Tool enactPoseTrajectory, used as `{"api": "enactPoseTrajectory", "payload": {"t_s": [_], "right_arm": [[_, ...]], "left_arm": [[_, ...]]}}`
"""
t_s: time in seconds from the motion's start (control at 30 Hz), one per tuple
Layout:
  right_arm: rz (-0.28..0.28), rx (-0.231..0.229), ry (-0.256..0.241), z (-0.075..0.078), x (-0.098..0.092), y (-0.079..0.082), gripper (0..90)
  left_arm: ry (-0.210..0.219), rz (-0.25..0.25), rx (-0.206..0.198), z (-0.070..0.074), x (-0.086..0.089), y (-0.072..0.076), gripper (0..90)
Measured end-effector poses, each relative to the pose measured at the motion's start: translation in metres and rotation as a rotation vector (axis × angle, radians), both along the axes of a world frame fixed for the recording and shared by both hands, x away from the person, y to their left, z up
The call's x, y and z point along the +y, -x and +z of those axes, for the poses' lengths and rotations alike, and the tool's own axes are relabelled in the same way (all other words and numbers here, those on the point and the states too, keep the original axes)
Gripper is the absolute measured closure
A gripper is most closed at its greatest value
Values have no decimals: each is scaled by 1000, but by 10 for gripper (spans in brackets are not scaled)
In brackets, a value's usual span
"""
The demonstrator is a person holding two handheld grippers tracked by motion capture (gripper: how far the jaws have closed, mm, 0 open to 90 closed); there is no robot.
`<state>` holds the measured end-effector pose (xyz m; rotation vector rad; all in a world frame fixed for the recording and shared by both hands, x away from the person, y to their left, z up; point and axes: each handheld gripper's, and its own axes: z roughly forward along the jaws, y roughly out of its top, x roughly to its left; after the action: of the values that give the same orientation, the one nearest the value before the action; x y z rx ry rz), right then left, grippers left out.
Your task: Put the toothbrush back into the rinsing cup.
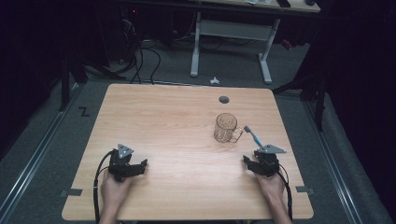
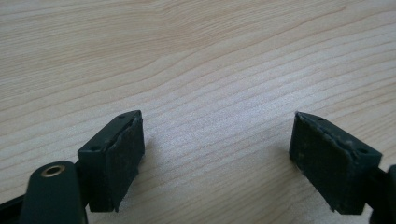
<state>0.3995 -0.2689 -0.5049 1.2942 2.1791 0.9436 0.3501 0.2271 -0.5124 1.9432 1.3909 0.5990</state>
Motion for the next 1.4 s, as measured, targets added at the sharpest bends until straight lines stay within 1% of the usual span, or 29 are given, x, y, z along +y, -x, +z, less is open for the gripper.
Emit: {"api": "enactPoseTrajectory", "payload": {"t_s": [0.1, 0.2, 0.37, 0.43, 0.47, 0.8, 0.83, 1.07, 1.4], "right_arm": [[-1, 0, -1, 0, 0, 0, 450], [-7, 0, 3, 1, -1, 0, 484], [-8, 6, 8, 2, 0, 2, 505], [2, 3, 24, 3, 1, 4, 512], [2, 3, 24, 3, 1, 4, 512], [7, -21, -1, 10, -4, 14, 544], [4, -20, -15, 12, -6, 16, 547], [3, -9, -35, 14, -9, 20, 553], [-8, 5, -30, 15, -16, 23, 569]], "left_arm": [[0, 0, 0, 0, 0, 0, 186], [0, 0, 0, 0, 0, 0, 186], [0, 0, 0, 0, 0, 0, 186], [0, 0, 0, 0, 0, 0, 186], [0, 0, 0, 0, 0, 0, 186], [0, 0, 0, 0, 0, 0, 186], [0, 0, 0, 0, 0, 0, 186], [0, 0, 0, 0, 0, 0, 185], [0, 0, 0, 0, 0, 0, 186]]}}
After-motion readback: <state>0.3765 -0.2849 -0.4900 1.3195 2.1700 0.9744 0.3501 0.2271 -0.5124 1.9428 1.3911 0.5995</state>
